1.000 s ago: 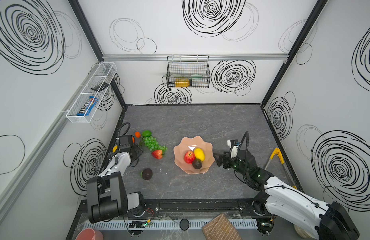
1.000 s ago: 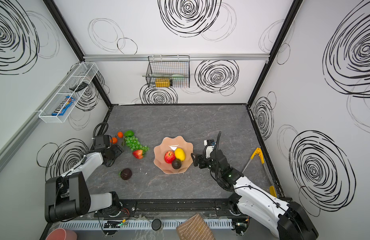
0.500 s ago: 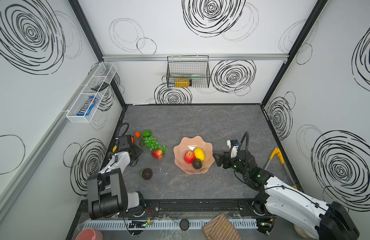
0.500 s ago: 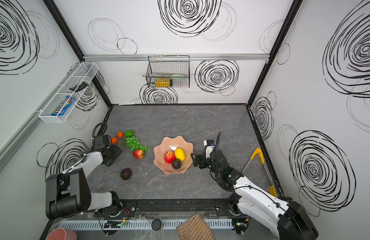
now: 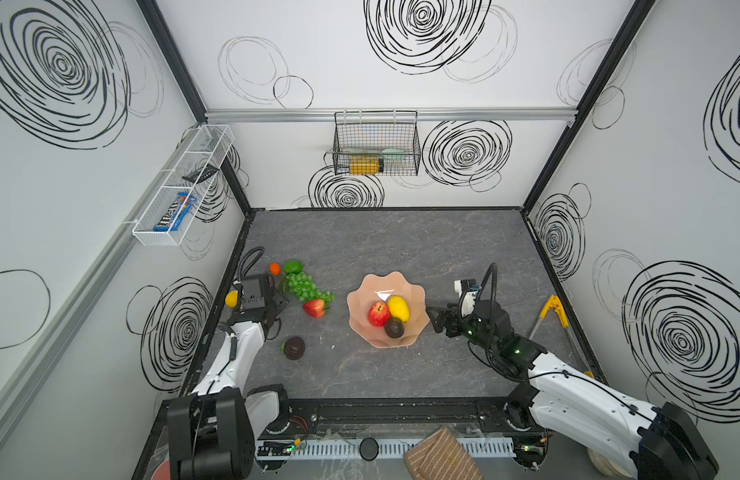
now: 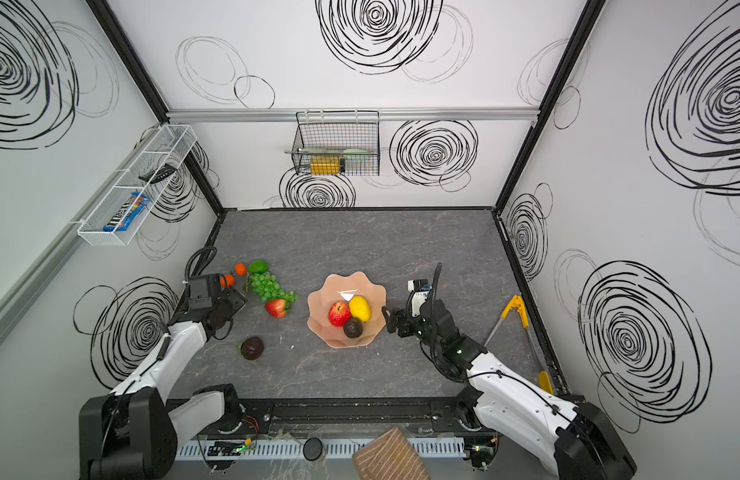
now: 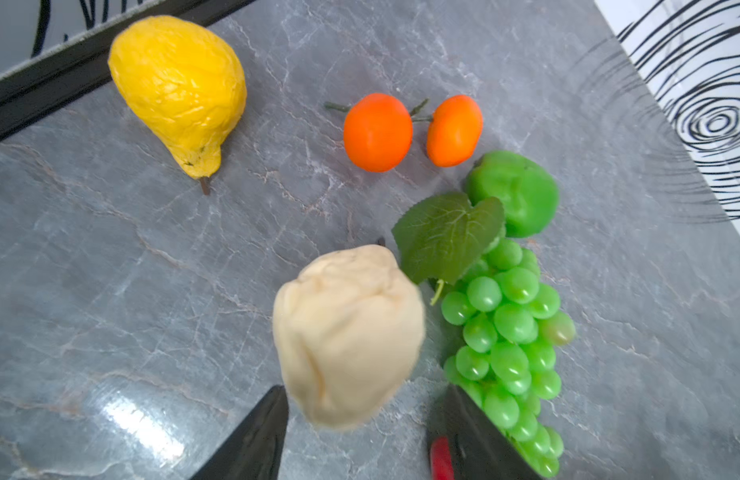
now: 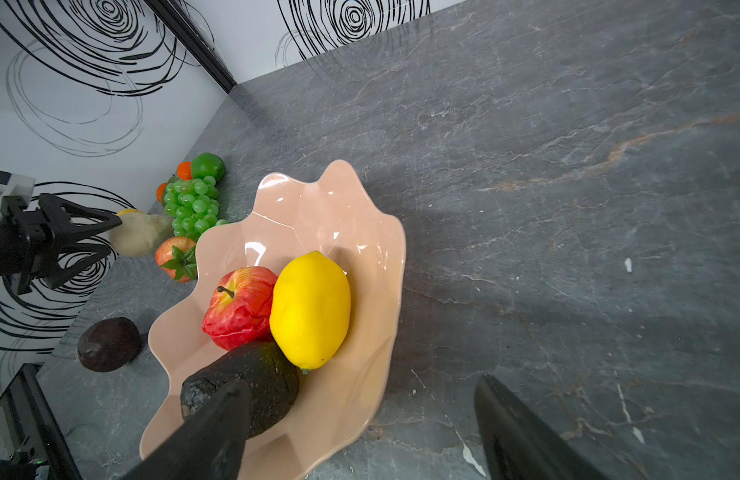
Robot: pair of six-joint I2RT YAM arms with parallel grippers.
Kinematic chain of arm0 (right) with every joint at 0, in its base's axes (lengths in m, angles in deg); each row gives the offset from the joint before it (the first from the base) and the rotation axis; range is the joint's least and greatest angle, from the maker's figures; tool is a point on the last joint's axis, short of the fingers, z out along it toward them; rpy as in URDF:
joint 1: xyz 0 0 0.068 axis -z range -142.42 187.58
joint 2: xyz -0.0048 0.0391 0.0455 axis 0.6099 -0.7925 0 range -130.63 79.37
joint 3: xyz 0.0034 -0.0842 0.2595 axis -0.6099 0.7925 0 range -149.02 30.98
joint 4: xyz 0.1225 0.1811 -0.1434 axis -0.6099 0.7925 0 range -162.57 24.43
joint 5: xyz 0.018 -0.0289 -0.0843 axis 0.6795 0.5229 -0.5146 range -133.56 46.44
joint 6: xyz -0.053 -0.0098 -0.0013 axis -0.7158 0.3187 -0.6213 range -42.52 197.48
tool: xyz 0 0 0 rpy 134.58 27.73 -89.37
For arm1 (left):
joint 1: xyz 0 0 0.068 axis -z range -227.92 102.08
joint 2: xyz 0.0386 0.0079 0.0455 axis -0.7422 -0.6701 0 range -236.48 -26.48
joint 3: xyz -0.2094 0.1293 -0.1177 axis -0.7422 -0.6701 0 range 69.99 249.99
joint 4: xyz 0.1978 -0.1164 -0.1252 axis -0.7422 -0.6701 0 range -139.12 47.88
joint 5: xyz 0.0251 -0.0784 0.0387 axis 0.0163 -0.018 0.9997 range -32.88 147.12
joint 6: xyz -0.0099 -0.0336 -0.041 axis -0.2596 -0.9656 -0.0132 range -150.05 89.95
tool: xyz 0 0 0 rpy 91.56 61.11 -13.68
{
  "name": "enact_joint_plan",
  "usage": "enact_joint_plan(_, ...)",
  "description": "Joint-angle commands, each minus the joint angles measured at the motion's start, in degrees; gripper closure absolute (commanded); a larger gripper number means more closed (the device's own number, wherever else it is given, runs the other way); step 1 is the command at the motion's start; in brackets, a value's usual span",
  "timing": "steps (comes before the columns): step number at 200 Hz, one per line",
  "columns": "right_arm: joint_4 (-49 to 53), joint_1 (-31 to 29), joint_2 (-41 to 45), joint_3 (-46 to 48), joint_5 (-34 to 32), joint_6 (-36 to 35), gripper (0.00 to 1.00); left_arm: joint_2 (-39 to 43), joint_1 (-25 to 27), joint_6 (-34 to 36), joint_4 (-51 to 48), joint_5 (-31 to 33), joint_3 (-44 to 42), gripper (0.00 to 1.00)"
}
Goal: Place and organize the fake fruits in the fruit bowl
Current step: 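Lower the left gripper over the cream pear beside the grapes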
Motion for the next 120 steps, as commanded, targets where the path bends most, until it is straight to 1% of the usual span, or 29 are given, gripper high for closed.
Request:
enact_joint_plan(1,-1.45,0.27,-0.66,0.77,-0.17,0.70,0.12,2.92,2.17,-0.80,0.15,3.16,-1.39,0.36)
enact_joint_plan(14,-1.64,0.34,-1.36,0.73,0.15,0.76,0.12,3.61,2.96,-0.47,-0.35,3.77,-1.99,0.36)
enact_joint_plan(32,-1.73,0.36,-2.28,0.36,0.42,0.89,0.12,2.39,2.97,0.19,-1.16,3.81,-2.20,0.35)
enact_joint_plan(47,-1.82,0.36,-2.93,0.33,0.52,0.90,0.12,0.90,2.50,0.55,-2.22,4.84,-1.53,0.29)
enact_joint_plan(67,-1.97,0.36,-3.38,0.48,0.61,0.98,0.12,0.22,1.03,0.50,-1.33,4.63,-1.23,0.22)
enact_joint_plan(81,-2.09,0.35,-3.41,0.57,0.62,1.07,0.12,-0.86,-0.09,0.24,0.43,2.79,-1.40,0.18)
enact_joint_plan(86,-2.21,0.36,-3.40,0.56,0.70,1.07,0.12,-1.70,-0.06,0.12,0.85,2.64,-1.18,0.16)
enact_joint_plan(120,-2.17,0.45,-3.28,0.56,1.15,1.16,0.12,-8.64,2.19,-0.83,3.07,1.94,1.65,0.11)
